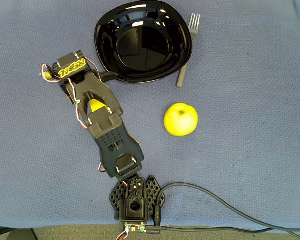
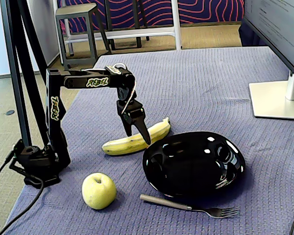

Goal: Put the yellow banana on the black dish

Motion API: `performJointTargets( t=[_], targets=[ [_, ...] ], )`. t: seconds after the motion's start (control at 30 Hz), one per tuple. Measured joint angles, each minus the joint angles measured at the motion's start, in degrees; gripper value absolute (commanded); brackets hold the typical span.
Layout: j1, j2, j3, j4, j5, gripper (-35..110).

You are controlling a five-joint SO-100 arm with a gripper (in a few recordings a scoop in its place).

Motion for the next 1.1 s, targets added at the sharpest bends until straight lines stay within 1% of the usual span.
performJointTargets(
  t=[0.53, 0.73, 0.97, 1.1],
  targets=[
    [0.09, 0.00, 0.00, -0.44, -0.26, 38],
    [0.09, 0.00, 0.70, -0.53, -0.26, 38],
    [2.90, 0.00, 2.81, -1.05, -1.23, 34],
    [5.45, 0.00, 3.96, -3.25, -1.67, 26]
  ],
)
